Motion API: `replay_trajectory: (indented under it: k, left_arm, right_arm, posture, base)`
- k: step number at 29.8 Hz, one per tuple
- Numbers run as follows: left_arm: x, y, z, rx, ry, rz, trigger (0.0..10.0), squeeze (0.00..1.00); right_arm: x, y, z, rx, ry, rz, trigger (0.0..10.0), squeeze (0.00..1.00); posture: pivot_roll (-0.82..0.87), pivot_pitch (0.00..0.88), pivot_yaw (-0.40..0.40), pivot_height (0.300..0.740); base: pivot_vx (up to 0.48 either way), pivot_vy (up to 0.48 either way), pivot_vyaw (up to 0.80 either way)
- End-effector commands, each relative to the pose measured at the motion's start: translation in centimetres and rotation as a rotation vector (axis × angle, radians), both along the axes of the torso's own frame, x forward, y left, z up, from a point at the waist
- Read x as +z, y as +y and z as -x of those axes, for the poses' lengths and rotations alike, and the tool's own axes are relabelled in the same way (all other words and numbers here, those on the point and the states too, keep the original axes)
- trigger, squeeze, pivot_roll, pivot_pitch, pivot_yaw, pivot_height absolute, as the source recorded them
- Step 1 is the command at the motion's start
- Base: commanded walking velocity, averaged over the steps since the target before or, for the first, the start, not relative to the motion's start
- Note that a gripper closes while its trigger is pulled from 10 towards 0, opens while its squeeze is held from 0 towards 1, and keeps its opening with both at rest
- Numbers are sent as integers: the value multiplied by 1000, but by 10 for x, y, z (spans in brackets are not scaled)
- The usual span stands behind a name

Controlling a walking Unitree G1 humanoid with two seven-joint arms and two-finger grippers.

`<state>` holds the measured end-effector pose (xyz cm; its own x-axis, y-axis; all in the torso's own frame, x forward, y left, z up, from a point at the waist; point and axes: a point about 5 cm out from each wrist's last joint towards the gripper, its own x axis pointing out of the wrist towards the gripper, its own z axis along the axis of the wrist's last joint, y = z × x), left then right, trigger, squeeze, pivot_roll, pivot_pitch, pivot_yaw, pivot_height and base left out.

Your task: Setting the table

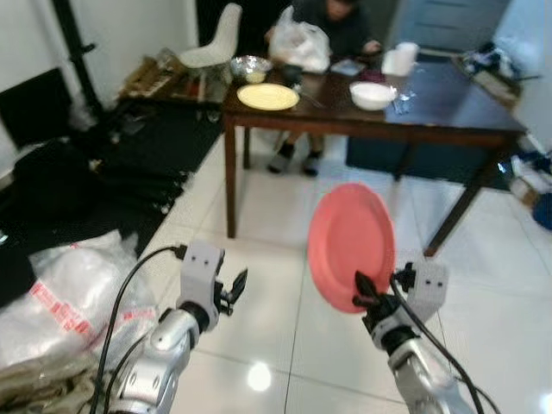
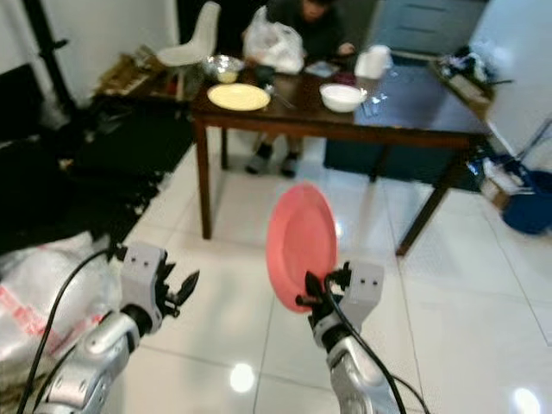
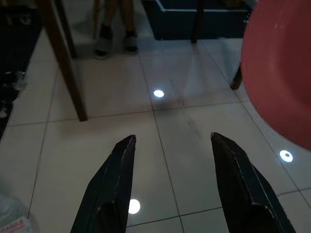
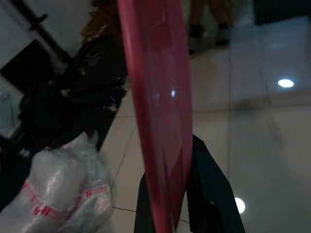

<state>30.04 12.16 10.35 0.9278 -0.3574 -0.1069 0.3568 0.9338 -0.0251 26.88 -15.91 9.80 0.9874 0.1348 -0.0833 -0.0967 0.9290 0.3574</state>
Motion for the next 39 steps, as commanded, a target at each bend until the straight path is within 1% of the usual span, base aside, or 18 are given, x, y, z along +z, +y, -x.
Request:
replay_trajectory:
  k: [1, 2, 5, 6, 10, 13, 14, 15, 16, 17, 18, 19, 21, 24, 25, 27, 32, 39]
  left_arm:
    - [12, -6, -2, -16, -38, 20, 10000, 0]
    - [12, -6, -2, -16, -38, 20, 10000, 0]
    - [25, -8, -4, -22, -87, 33, 10000, 0]
    - [25, -8, -4, -22, -87, 33, 10000, 0]
    - [41, -10, -8, -5, -153, 6, 10000, 0]
    - [55, -11, -13, 39, -219, -13, 10000, 0]
    - [55, -11, -13, 39, -219, -13, 10000, 0]
    - [61, -10, -15, 71, -245, -9, 10000, 0]
    - [61, -10, -15, 71, -245, -9, 10000, 0]
    - [66, -7, -17, 120, -271, -2, 10000, 0]
    - [71, -5, -18, 163, -295, 5, 10000, 0]
    - [74, -4, -19, 188, -309, 10, 10000, 0]
    - [78, -5, -18, 196, -331, 15, 10000, 0]
    - [84, -11, -16, 173, -356, 18, 10000, 0]
    - [85, -14, -15, 153, -361, 20, 10000, 0]
    - [83, -17, -15, 138, -359, 16, 10000, 0]
    - [83, -19, -15, 130, -357, 17, 10000, 0]
    - [81, -27, -13, 96, -361, 16, 10000, 0]
  right_arm:
    - [8, -3, -1, -15, -27, -7, 10000, 0]
    - [8, -3, -1, -15, -27, -7, 10000, 0]
    - [15, -4, -2, -20, -36, -22, 10000, 0]
    - [15, -4, -2, -20, -36, -22, 10000, 0]
    - [32, 0, -9, -5, -87, -58, 10000, 0]
    - [55, 12, -16, 55, -163, -249, 10000, 0]
    - [55, 12, -16, 55, -163, -249, 10000, 0]
    - [65, 19, -17, 106, -191, -352, 10000, 0]
    - [65, 19, -17, 106, -191, -352, 10000, 0]
    - [74, 25, -18, 152, -222, -443, 10000, 0]
    - [82, 29, -18, 186, -248, -510, 10000, 0]
    - [86, 31, -18, 205, -263, -546, 10000, 0]
    - [90, 31, -18, 209, -279, -559, 10000, 0]
    - [93, 28, -18, 199, -288, -552, 10000, 0]
    - [93, 25, -19, 185, -286, -546, 10000, 0]
    - [92, 21, -20, 170, -281, -538, 10000, 0]
    - [91, 18, -19, 163, -273, -538, 10000, 0]
    - [86, 12, -17, 151, -245, -535, 10000, 0]
  posture:
    - [-94, 0, 50, 740]
    - [-94, 0, 50, 740]
    - [-94, 0, 51, 740]
    - [-94, 0, 51, 740]
    - [-94, 0, 51, 740]
    - [-91, 0, 50, 740]
    - [-91, 0, 50, 740]
    - [-90, 0, 49, 740]
    - [-90, 0, 49, 740]
    - [-88, 0, 46, 740]
    - [-86, 0, 44, 740]
    - [-86, 0, 44, 740]
    - [-87, 0, 41, 740]
    - [-89, 0, 42, 740]
    - [-93, 0, 45, 740]
    - [-96, 0, 48, 740]
    - [-102, 0, 51, 740]
    - [-106, 0, 53, 740]
  base:
    - [0, 0, -800]
    - [0, 0, -800]
    - [0, 0, -800]
    - [0, 0, -800]
    - [0, 0, -800]
    - [0, 0, -800]
    - [0, 0, -800]
    - [0, 0, -800]
    - [0, 0, -800]
    - [262, 0, 0]
    - [322, 0, 0]
    - [322, 0, 0]
    - [454, 0, 0]
    - [472, 0, 0]
    - [472, 0, 0]
    - [472, 0, 0]
    - [472, 0, 0]
    - [472, 0, 0]
